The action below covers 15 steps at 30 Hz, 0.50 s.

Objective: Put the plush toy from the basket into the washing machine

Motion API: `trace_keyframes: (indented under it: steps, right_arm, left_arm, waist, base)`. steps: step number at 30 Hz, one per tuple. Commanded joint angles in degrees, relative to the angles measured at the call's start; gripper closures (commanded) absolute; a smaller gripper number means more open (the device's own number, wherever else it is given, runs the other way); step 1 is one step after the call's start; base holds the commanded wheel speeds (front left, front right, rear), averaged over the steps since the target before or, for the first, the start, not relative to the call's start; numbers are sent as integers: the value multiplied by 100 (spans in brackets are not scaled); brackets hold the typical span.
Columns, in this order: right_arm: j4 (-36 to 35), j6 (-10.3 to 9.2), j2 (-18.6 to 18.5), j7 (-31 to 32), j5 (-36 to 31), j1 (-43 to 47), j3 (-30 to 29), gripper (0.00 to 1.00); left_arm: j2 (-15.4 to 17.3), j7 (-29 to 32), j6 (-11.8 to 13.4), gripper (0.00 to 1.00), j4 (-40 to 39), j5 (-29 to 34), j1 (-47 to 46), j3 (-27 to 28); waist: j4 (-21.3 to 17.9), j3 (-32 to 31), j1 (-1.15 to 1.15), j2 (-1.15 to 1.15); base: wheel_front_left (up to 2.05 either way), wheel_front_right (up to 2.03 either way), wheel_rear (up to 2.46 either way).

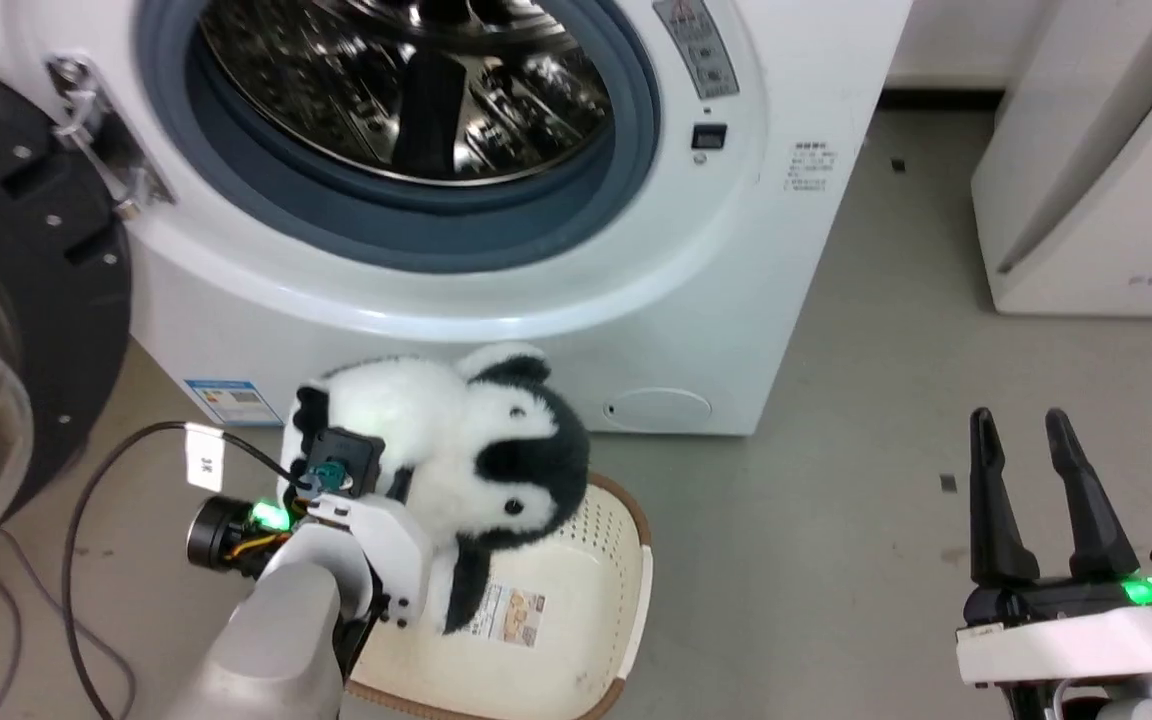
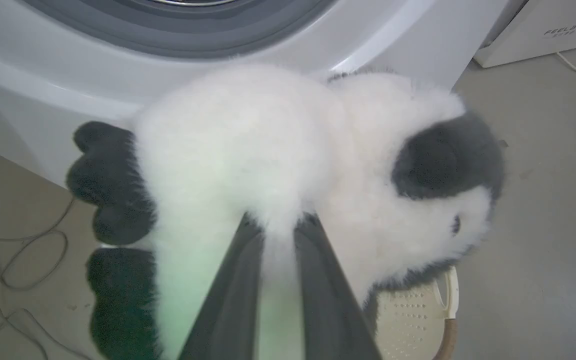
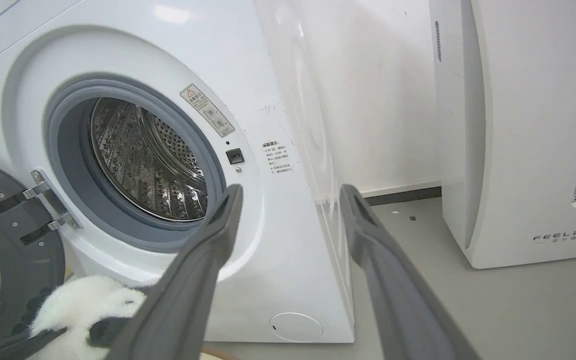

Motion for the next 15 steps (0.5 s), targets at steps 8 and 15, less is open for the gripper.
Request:
trace_keyframes:
  steps: [8,15]
  right_arm:
    - [-61,-4,-3,-25,6,152,6,0]
    - [-148,-4,-3,-25,-12,70,24,0]
  left_arm:
    - [164,-72,244,100,-1311,-6,455,247]
    - [258,-73,380,100,-1957,-11,408,528]
  waist:
    - [51,-233,1,0]
    - [-92,-95,1,0]
  base:
    - [0,0,0]
    - [0,0,0]
